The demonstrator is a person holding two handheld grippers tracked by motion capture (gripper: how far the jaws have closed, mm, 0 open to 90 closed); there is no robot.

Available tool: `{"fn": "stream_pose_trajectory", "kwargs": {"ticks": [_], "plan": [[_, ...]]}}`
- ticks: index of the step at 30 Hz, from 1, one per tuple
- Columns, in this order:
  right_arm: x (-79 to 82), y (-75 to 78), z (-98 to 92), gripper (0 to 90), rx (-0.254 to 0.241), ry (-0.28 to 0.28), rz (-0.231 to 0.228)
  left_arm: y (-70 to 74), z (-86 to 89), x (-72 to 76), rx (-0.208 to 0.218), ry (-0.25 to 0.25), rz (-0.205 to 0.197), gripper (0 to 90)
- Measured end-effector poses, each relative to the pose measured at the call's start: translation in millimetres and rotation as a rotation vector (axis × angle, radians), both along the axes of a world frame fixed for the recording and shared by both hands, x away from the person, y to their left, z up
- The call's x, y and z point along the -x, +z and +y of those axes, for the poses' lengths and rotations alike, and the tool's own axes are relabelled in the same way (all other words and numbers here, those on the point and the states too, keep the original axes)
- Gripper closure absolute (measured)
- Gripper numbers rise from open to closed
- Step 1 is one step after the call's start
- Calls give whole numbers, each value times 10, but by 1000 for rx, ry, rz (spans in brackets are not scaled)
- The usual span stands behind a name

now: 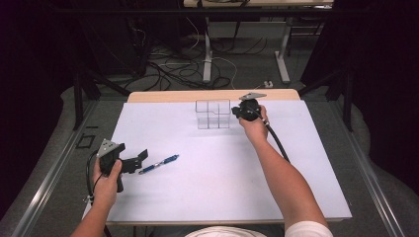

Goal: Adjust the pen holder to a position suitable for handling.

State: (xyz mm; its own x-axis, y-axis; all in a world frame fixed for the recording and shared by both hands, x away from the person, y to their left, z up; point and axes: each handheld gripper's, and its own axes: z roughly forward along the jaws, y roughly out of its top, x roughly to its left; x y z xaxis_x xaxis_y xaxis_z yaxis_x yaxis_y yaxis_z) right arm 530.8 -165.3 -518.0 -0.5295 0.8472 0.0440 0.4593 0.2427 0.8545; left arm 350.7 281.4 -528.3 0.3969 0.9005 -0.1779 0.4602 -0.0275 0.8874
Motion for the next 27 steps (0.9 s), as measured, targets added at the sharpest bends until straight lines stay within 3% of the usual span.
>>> {"fn": "stream_pose_trajectory", "kwargs": {"ticks": [13,19,27], "plan": [[180,208,-141,667,5,-19,-14,-3,-4,-15,1,10,0,2],[317,355,-136,566,13,13,-12,-6,-6,-17,4,13,7,2],[562,448,-117,482,-16,67,-10,-6,-9,-26,8,12,11,2]]}}
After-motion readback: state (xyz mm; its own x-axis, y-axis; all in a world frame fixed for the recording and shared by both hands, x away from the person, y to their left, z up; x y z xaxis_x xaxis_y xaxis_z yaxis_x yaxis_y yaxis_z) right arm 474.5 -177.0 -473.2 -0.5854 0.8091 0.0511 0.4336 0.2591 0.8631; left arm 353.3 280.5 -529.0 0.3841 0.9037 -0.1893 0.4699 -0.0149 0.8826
